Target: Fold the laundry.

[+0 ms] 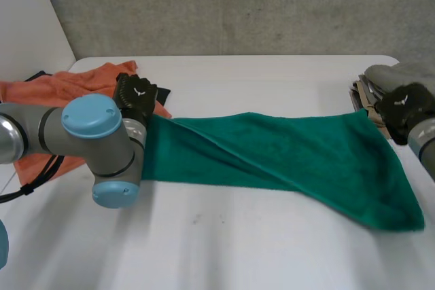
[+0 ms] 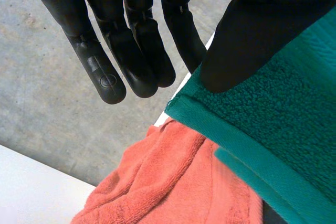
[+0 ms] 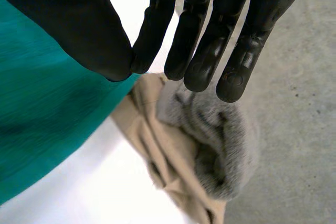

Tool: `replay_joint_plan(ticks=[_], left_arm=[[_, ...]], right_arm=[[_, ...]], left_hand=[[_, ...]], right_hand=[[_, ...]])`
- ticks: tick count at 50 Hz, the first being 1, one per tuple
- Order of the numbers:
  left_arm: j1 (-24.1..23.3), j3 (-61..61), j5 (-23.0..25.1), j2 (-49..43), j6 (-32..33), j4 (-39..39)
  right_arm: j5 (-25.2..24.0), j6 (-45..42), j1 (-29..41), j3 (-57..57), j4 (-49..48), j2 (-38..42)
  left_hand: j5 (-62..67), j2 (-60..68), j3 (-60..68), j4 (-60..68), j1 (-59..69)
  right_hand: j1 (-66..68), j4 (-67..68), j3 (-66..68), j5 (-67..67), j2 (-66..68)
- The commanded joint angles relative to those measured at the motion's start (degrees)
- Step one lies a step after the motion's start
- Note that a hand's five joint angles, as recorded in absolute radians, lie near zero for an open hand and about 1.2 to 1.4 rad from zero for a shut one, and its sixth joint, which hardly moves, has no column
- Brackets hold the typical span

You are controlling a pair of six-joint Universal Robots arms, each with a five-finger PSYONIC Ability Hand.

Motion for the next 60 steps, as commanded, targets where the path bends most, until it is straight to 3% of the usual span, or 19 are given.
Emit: replay_joint_plan(ticks=[1, 8, 13, 23, 37, 40, 42, 45, 49, 53, 60], left_arm=[[-0.5, -1.2, 0.0, 0.1, 0.0, 0.0], [0.2, -0.2, 0.3, 0.0, 0.2, 0.1], [0.4, 1.2, 0.4, -0.5, 0.0, 0.1], [0.7, 3.8, 0.1, -2.0, -0.1, 0.1], [0.6, 3.1, 0.1, -1.8, -0.1, 0.0], [0.6, 2.2, 0.0, -1.3, -0.1, 0.0], [0.5, 1.2, 0.0, -1.0, -0.1, 0.0], [0.4, 0.1, 0.0, -0.2, -0.1, -0.2], [0.4, -3.9, -0.1, 5.1, -0.1, -1.3], [0.4, -9.5, 0.0, 13.1, 0.4, -5.2], [0.7, -22.0, 0.4, 29.8, 0.5, -21.2]], right_arm=[[-1.5, 2.9, -0.2, -6.3, 12.9, 1.9], [-2.8, 4.5, -0.5, -5.3, 27.4, -7.0], [-5.2, 3.9, 0.2, -0.4, 34.9, -12.0], [-6.4, 1.2, -0.6, 15.3, 19.0, -11.9], [-6.4, 1.4, -0.6, 19.4, 6.6, -3.9], [-6.4, 1.4, -0.6, 19.4, 5.6, -2.0], [-6.4, 1.4, -0.6, 18.9, 5.0, -1.5], [-6.4, 1.9, -0.6, 18.5, 4.4, -1.6], [-6.1, 2.5, -1.8, 16.0, 5.3, -5.1], [-6.4, 1.9, -3.8, 12.8, 10.2, -13.8], [-7.2, -3.1, -6.5, 4.4, 30.1, -16.8]], left_hand=[[13.8, 11.2, 11.4, 11.0, 13.7], [13.8, 11.2, 11.4, 11.0, 13.7], [13.8, 11.2, 11.4, 11.0, 13.7], [13.8, 11.2, 11.4, 11.0, 13.7], [13.8, 11.2, 11.4, 11.0, 13.7], [13.8, 11.2, 11.4, 11.0, 13.7], [13.8, 11.2, 11.4, 11.0, 13.7], [13.8, 11.2, 11.4, 11.0, 13.7], [13.8, 11.2, 11.4, 11.0, 13.7], [13.8, 11.2, 11.4, 11.0, 13.7], [13.8, 11.2, 11.4, 11.0, 13.7]], right_hand=[[-32.4, -43.0, -42.6, -42.3, -42.4], [-44.5, -55.1, -54.7, -54.4, -54.5], [-44.3, -54.9, -54.6, -54.2, -54.3], [-34.1, -44.7, -44.4, -44.0, -44.1], [-11.2, -21.8, -21.5, -21.1, -21.2], [-1.2, -11.7, -11.4, -11.0, -11.1], [22.9, 12.3, 12.7, 13.0, 12.9], [23.1, 12.5, 12.8, 13.2, 13.1], [23.1, 12.5, 12.8, 13.2, 13.1], [23.1, 12.5, 12.8, 13.2, 13.1], [23.1, 12.5, 12.8, 13.2, 13.1]])
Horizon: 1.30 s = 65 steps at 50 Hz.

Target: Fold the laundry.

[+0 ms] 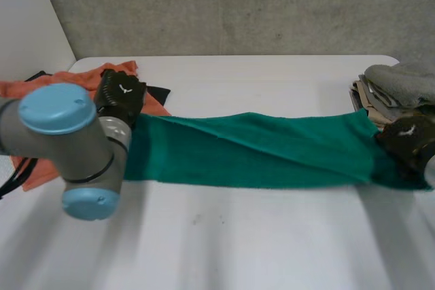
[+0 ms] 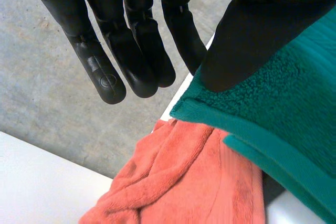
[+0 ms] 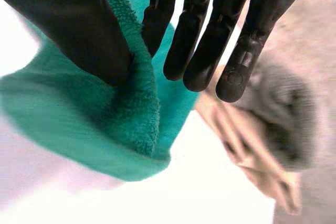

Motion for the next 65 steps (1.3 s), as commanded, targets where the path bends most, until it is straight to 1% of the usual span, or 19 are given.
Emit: replay_joint_plan(ticks=[1, 5, 9, 12, 15, 20, 27, 28, 31, 34, 35, 36, 39, 41, 45, 49, 55, 61, 65], left_arm=[[0.3, -15.2, 0.5, 19.4, 0.2, -19.4], [0.3, -21.7, 1.4, 24.4, 0.4, -29.3], [0.2, -26.3, 4.7, 25.6, 1.4, -36.3], [0.5, -27.6, 6.9, 25.4, 1.7, -36.5], [0.9, -26.5, 8.4, 22.5, 1.2, -33.0], [0.8, -18.0, 7.0, 12.2, 1.7, -24.0], [1.0, 4.9, 1.9, 1.6, 2.0, -13.7], [1.1, 10.7, 1.4, -0.2, 2.0, -11.4], [1.4, 18.8, 1.4, -1.9, 2.0, -6.9], [2.5, 26.6, 1.6, -2.1, 1.8, 2.7], [2.9, 27.7, 1.6, -1.9, 1.8, 5.5], [3.3, 29.1, 1.7, -1.5, 1.8, 11.0], [3.4, 30.2, 2.6, 0.4, 1.7, 19.3], [3.1, 29.7, 3.1, 1.8, 1.7, 21.2], [3.0, 26.3, 3.2, 3.7, 1.5, 20.0], [3.2, 19.1, 3.3, 4.1, 1.2, 19.2], [3.6, 5.8, 3.4, 4.8, 0.9, 19.2], [3.9, -2.9, 3.6, 2.8, 0.7, 19.5], [3.5, -6.7, 3.4, -2.0, 0.7, 19.1]], right_arm=[[-0.8, -7.1, -3.3, -9.0, 23.1, -3.8], [-0.8, -12.9, -4.5, -8.6, 30.6, -3.5], [-0.7, -17.4, -6.3, -5.9, 32.3, -1.2], [-0.6, -18.1, -6.3, -5.4, 30.2, 3.9], [0.0, -18.1, -6.3, -5.5, 25.2, 9.9], [0.3, -16.2, -5.4, -8.9, 16.8, 14.8], [1.4, -4.4, 2.0, -24.7, 8.3, 17.4], [1.6, -2.2, 2.8, -28.6, 6.1, 17.0], [1.6, 0.2, 3.6, -34.3, 1.6, 16.7], [1.7, 3.2, 4.7, -40.4, -8.0, 16.1], [2.1, 4.8, 5.1, -42.3, -14.1, 15.7], [2.7, 5.5, 5.3, -43.2, -17.2, 15.5], [4.8, 5.9, 5.9, -45.8, -26.1, 15.2], [5.0, 5.9, 6.3, -46.8, -28.0, 15.3], [4.8, 5.9, 7.2, -47.6, -27.6, 16.1], [4.2, 5.9, 7.9, -44.8, -24.4, 17.5], [0.7, 6.4, 8.0, -37.0, -20.4, 20.3], [0.2, 6.2, 8.3, -31.7, -17.3, 25.3], [-0.1, 5.7, 9.2, -30.3, -11.9, 28.5]], left_hand=[[13.8, 11.2, 11.4, 11.0, 13.7], [13.8, 11.2, 11.4, 11.0, 13.7], [13.8, 11.2, 11.4, 11.0, 13.7], [13.8, 11.2, 11.4, 11.0, 13.7], [13.8, 11.2, 11.4, 11.0, 13.7], [13.8, 11.2, 11.4, 11.0, 13.7], [13.8, 11.2, 11.4, 11.0, 13.7], [13.8, 11.2, 11.4, 11.0, 13.7], [13.8, 11.2, 11.4, 11.0, 13.7], [13.8, 11.2, 11.4, 11.0, 13.7], [13.8, 11.2, 11.4, 11.0, 13.7], [13.8, 11.2, 11.4, 11.0, 13.7], [13.8, 11.2, 11.4, 11.0, 13.7], [13.8, 11.2, 11.4, 11.0, 13.7], [13.8, 11.2, 11.4, 11.0, 13.7], [13.8, 11.2, 11.4, 11.0, 13.7], [13.8, 11.2, 11.4, 11.0, 13.7], [13.8, 11.2, 11.4, 11.0, 13.7], [13.8, 11.2, 11.4, 11.0, 13.7]], right_hand=[[22.9, 11.9, 12.3, 13.4, 12.3], [22.9, 11.9, 12.3, 13.4, 12.3], [22.9, 11.9, 12.3, 13.4, 12.3], [22.9, 11.9, 12.3, 13.4, 12.3], [22.9, 11.9, 12.3, 13.4, 12.3], [22.9, 11.9, 12.3, 13.4, 12.3], [22.9, 11.9, 12.3, 13.4, 12.3], [22.9, 11.9, 12.3, 13.4, 12.3], [22.9, 11.9, 12.3, 13.4, 12.3], [22.9, 11.9, 12.3, 13.4, 12.3], [22.9, 11.9, 12.3, 13.4, 12.3], [22.9, 11.9, 12.3, 13.4, 12.3], [22.9, 11.9, 12.3, 13.4, 12.3], [22.9, 11.9, 12.3, 13.4, 12.3], [22.9, 11.9, 12.3, 13.4, 12.3], [22.9, 11.9, 12.3, 13.4, 12.3], [22.9, 11.9, 12.3, 13.4, 12.3], [22.9, 11.9, 12.3, 13.4, 12.3], [22.9, 11.9, 12.3, 13.4, 12.3]])
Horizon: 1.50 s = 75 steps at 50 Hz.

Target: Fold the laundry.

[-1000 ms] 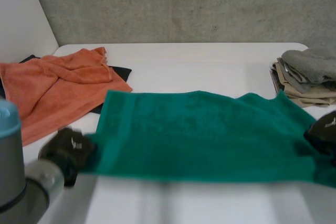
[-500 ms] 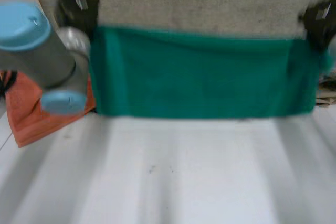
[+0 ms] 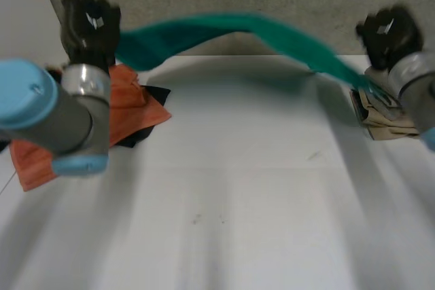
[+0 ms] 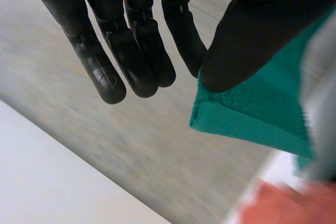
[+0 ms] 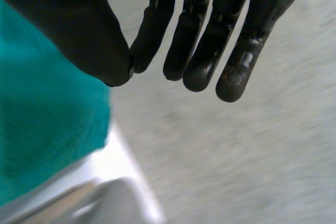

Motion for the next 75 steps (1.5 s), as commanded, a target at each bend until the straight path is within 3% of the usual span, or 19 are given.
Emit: replay_joint_plan(ticks=[1, 7, 11, 15, 17, 18, 19, 22, 23, 29, 34, 39, 50, 53, 58, 63, 70, 75], left_arm=[[-0.3, -8.5, -0.1, -6.2, -0.1, -0.4], [-0.1, -15.8, -0.1, -0.1, 0.9, -3.6], [0.5, -21.3, 0.0, 9.8, 0.6, -13.5], [1.5, -23.5, 0.4, 16.2, -0.4, -22.2], [1.6, -23.7, 0.5, 17.7, -0.9, -23.8], [1.5, -23.6, 0.8, 18.3, -1.3, -24.0], [1.1, -23.4, 1.6, 19.0, -2.2, -23.9], [0.8, -22.4, 2.3, 19.6, -3.3, -23.9], [0.3, -20.8, 2.4, 19.9, -3.9, -23.9], [-4.5, -13.2, 1.9, 22.1, -6.7, -24.1], [-9.1, -6.7, 1.6, 23.1, -7.7, -24.5], [-13.0, -0.1, 1.4, 23.7, -7.7, -24.8], [-18.5, 5.0, -0.7, 26.9, -7.6, -24.7], [-18.7, 5.2, -0.7, 28.0, -7.6, -24.7], [-18.5, 5.5, -0.7, 30.1, -7.5, -24.6], [-18.2, 5.5, -0.5, 30.2, -7.4, -24.7], [-17.7, 4.6, -0.5, 29.3, -7.3, -24.8], [-17.6, 4.6, -0.5, 29.2, -7.3, -24.8]], right_arm=[[-0.6, -0.7, 1.1, 4.4, 9.5, 6.3], [-0.5, -1.2, 0.6, 5.9, 21.0, 3.4], [-1.1, -4.9, -0.6, 8.4, 34.1, -2.6], [-1.3, -9.4, -3.9, 11.4, 39.9, -5.3], [-2.0, -9.4, -4.9, 12.7, 38.7, -6.1], [-2.5, -8.8, -5.1, 13.5, 37.5, -6.5], [-2.8, -6.6, -5.0, 15.6, 34.0, -7.6], [-4.0, -0.1, -4.9, 19.5, 27.5, -10.6], [-4.0, 5.6, -4.7, 22.4, 22.1, -11.8], [-3.0, 25.0, -1.8, 31.6, 4.7, -14.5], [-3.0, 35.9, 6.7, 33.1, 0.4, -15.7], [-1.0, 42.0, 13.7, 29.5, -0.3, -10.5], [15.7, 47.6, 21.6, 9.9, -2.6, 8.1], [17.4, 47.1, 21.5, 4.3, -3.4, 12.6], [16.5, 45.3, 21.6, -0.8, -3.4, 16.8], [14.4, 41.5, 21.7, 1.9, -2.2, 14.9], [7.0, 36.6, 20.1, 12.9, 7.7, 0.1], [3.1, 32.3, 10.5, 18.6, 17.0, -7.1]], left_hand=[[13.8, 11.2, 11.4, 11.0, 13.7], [13.8, 11.2, 11.4, 11.0, 13.7], [13.8, 11.2, 11.4, 11.0, 13.7], [13.8, 11.2, 11.4, 11.0, 13.7], [13.8, 11.2, 11.4, 11.0, 13.7], [13.8, 11.2, 11.4, 11.0, 13.7], [13.8, 11.2, 11.4, 11.0, 13.7], [13.8, 11.2, 11.4, 11.0, 13.7], [13.8, 11.2, 11.4, 11.0, 13.7], [13.8, 11.2, 11.4, 11.0, 13.7], [13.8, 11.2, 11.4, 11.0, 13.7], [13.8, 11.2, 11.4, 11.0, 13.7], [13.8, 11.2, 11.4, 11.0, 13.7], [13.8, 11.2, 11.4, 11.0, 13.7], [13.8, 11.2, 11.4, 11.0, 13.7], [13.8, 11.2, 11.4, 11.0, 13.7], [13.8, 11.2, 11.4, 11.0, 13.7], [13.8, 11.2, 11.4, 11.0, 13.7]], right_hand=[[22.3, 11.8, 12.3, 13.4, 12.3], [22.3, 11.8, 12.3, 13.4, 12.3], [22.3, 11.8, 12.3, 13.4, 12.3], [22.3, 11.8, 12.3, 13.4, 12.3], [22.3, 11.8, 12.3, 13.4, 12.3], [10.7, 0.2, 0.7, 1.8, 0.7], [-9.6, -20.0, -19.6, -18.5, -19.5], [-24.9, -35.3, -34.9, -33.8, -34.8], [-34.9, -45.4, -44.9, -43.8, -44.9], [-47.7, -58.2, -57.7, -56.6, -57.7], [-47.7, -58.2, -57.7, -56.6, -57.7], [-47.7, -58.2, -57.7, -56.6, -57.7], [-47.7, -58.2, -57.7, -56.6, -57.7], [-47.7, -58.2, -57.7, -56.6, -57.7], [-47.7, -58.2, -57.7, -56.6, -57.7], [-34.0, -44.5, -44.1, -42.9, -44.0], [-32.0, -42.4, -42.0, -40.9, -42.0], [-31.5, -41.9, -41.5, -40.4, -41.5]])
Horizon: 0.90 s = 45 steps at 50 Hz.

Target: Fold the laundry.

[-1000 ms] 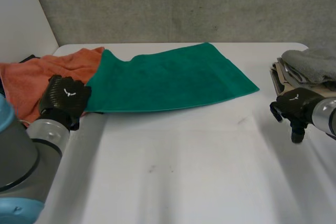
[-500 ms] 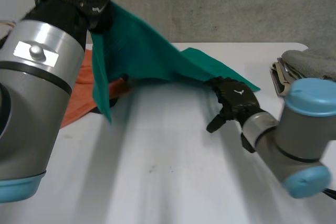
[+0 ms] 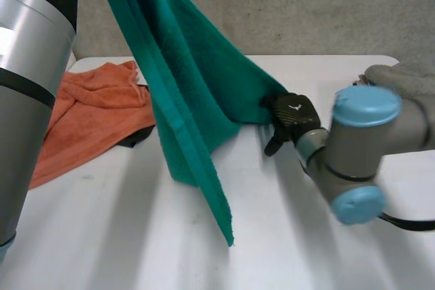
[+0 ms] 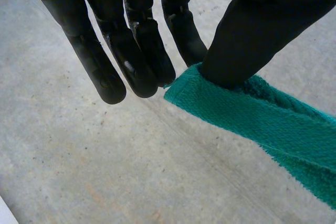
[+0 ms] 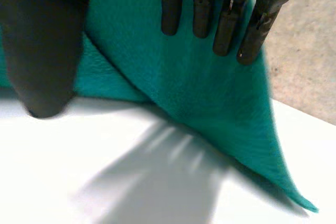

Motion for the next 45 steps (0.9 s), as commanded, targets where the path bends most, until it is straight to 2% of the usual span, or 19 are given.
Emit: replay_joint_plan(ticks=[1, 5, 8, 11, 12, 13, 18, 21, 25, 30, 36, 38, 39, 41, 42, 45], left_arm=[[0.2, -0.2, 0.2, -0.5, 0.0, 0.0], [0.2, 0.0, 0.2, -0.4, 0.0, 0.1], [0.2, 0.1, 0.2, -0.4, 0.0, 0.1], [0.2, 0.3, 0.2, -0.3, 0.0, 0.1], [0.2, 0.5, 0.1, -0.3, 0.0, 0.1], [0.1, 0.6, 0.1, -0.3, 0.0, 0.1], [0.1, 0.9, -0.1, -0.3, 0.0, 0.2], [0.1, 1.3, -0.1, -0.3, 0.0, 0.2], [0.1, 2.0, -0.1, -0.5, 0.0, 0.2], [0.1, 3.1, -0.2, -0.5, 0.0, 0.1], [0.0, 3.5, -0.3, 0.3, -0.1, 0.2], [0.0, 3.6, -0.3, 0.3, -0.2, 0.2], [-0.1, 3.6, -0.3, 0.4, -0.2, 0.3], [0.0, 3.6, -0.3, 0.5, -0.2, 0.3], [-0.1, 3.5, -0.4, 0.6, -0.2, 0.3], [0.1, 3.5, -0.4, 0.8, -0.1, 0.3]], right_arm=[[-7.0, -7.4, -13.1, 10.3, 13.5, -13.7], [-9.7, -14.4, -20.8, 12.8, 16.0, -18.3], [-11.2, -15.9, -24.2, 13.8, 15.8, -19.2], [-12.7, -12.9, -25.2, 13.8, 14.4, -19.2], [-13.5, -10.0, -25.1, 13.8, 13.2, -19.1], [-14.0, -8.4, -25.1, 13.7, 12.7, -18.8], [-16.4, 0.3, -24.0, 13.3, 7.7, -14.2], [-17.2, 4.6, -20.1, 12.3, 4.7, -9.8], [-16.4, 6.8, -13.1, 9.3, -1.0, -3.9], [-15.0, 7.3, -9.2, 4.4, -3.9, 2.5], [-7.4, 9.3, -7.2, -6.9, -5.5, 12.0], [-5.4, 9.1, -7.2, -9.9, -5.7, 14.4], [-4.4, 9.1, -7.3, -13.0, -5.8, 16.6], [-4.0, 9.1, -7.4, -15.5, -5.7, 18.4], [-4.0, 9.1, -7.4, -16.3, -5.6, 18.8], [-4.5, 8.0, -7.5, -16.4, -5.0, 17.8]], left_hand=[[13.8, 11.2, 11.4, 11.0, 13.8], [13.8, 11.2, 11.4, 11.0, 13.8], [13.8, 11.2, 11.4, 11.0, 13.8], [13.8, 11.2, 11.4, 11.0, 13.8], [13.8, 11.2, 11.4, 11.0, 13.8], [13.8, 11.2, 11.4, 11.0, 13.8], [13.8, 11.2, 11.4, 11.0, 13.8], [13.8, 11.2, 11.4, 11.0, 13.8], [13.8, 11.2, 11.4, 11.0, 13.8], [13.8, 11.2, 11.4, 11.0, 13.8], [13.8, 11.2, 11.4, 11.0, 13.8], [13.8, 11.2, 11.4, 11.0, 13.8], [13.8, 11.2, 11.4, 11.0, 13.8], [13.8, 11.2, 11.4, 11.0, 13.8], [13.8, 11.2, 11.4, 11.0, 13.8], [13.8, 11.2, 11.4, 11.0, 13.8]], right_hand=[[12.1, 9.0, 8.9, 9.0, 9.7], [16.8, 13.8, 13.6, 13.8, 14.4], [15.6, 12.6, 12.5, 12.6, 13.3], [4.2, 1.2, 1.1, 1.2, 1.9], [-5.1, -8.1, -8.3, -8.1, -7.5], [-8.2, -11.2, -11.3, -11.2, -10.5], [-8.2, -11.2, -11.3, -11.2, -10.5], [-8.2, -11.2, -11.3, -11.2, -10.5], [-8.2, -11.2, -11.3, -11.2, -10.5], [-8.2, -11.2, -11.3, -11.2, -10.5], [-8.2, -11.2, -11.3, -11.2, -10.5], [1.5, -1.6, -1.7, -1.6, -0.9], [22.3, 19.3, 19.2, 19.3, 19.9], [54.3, 51.3, 51.2, 51.3, 51.9], [61.8, 58.7, 58.6, 58.7, 59.4], [61.8, 58.8, 58.7, 58.8, 59.5]])
